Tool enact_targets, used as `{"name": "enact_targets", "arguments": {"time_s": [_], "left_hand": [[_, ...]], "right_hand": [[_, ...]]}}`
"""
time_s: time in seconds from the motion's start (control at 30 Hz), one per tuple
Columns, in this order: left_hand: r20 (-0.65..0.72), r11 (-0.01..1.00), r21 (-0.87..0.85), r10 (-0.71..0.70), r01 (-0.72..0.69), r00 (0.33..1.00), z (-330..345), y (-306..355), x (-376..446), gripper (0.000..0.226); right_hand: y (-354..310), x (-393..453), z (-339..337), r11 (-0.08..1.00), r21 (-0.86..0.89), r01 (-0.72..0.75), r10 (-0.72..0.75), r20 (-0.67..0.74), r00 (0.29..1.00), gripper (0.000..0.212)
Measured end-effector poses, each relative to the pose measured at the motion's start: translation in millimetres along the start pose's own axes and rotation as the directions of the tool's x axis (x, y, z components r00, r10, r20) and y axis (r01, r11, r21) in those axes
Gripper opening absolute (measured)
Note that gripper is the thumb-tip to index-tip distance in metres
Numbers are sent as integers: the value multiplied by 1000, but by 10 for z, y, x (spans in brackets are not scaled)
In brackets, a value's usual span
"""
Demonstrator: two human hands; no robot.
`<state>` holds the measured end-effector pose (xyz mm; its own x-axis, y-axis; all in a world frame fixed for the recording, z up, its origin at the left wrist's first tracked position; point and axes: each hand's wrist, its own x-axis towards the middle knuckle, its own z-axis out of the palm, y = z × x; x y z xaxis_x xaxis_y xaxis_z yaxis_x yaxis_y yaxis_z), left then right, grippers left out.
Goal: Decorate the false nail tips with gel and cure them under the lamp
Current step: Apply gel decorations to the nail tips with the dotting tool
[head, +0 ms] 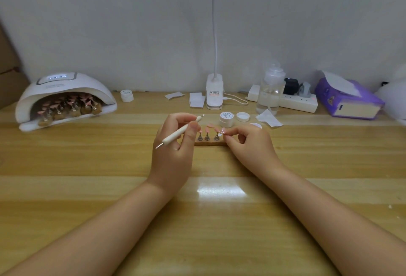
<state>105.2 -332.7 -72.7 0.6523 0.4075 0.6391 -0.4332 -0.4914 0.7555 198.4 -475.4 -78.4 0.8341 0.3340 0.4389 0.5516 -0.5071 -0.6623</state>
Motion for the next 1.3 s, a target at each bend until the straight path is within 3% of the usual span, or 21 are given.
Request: {"name": "enact_targets", "arguments": {"time_s": [0.23, 0.8, 1.07, 1.17, 1.3], "left_hand": [[17, 1000, -5, -10, 10, 1000, -5, -18, -3, 6], [28, 1000, 3, -9, 9, 1000, -2, -1, 1, 5], [29, 1000, -7, -7, 7, 1000, -1, -13, 2, 7], [35, 1000, -15, -8, 9, 999, 0, -16, 6, 7], [35, 999, -33, -3, 5, 999, -5, -13, 7, 8]], "right_hand": [[-12, 5, -21, 999, -40, -19, 21, 44, 999, 14], [32, 0, 19, 993, -110, -38, 36, -21, 999, 13], [31, 1, 26, 984, -172, -49, 52, 9, 999, 17], [11, -3, 22, 971, -238, -10, 27, 70, 997, 30], [22, 30, -41, 960, -279, 34, 3, 132, 991, 28]]}}
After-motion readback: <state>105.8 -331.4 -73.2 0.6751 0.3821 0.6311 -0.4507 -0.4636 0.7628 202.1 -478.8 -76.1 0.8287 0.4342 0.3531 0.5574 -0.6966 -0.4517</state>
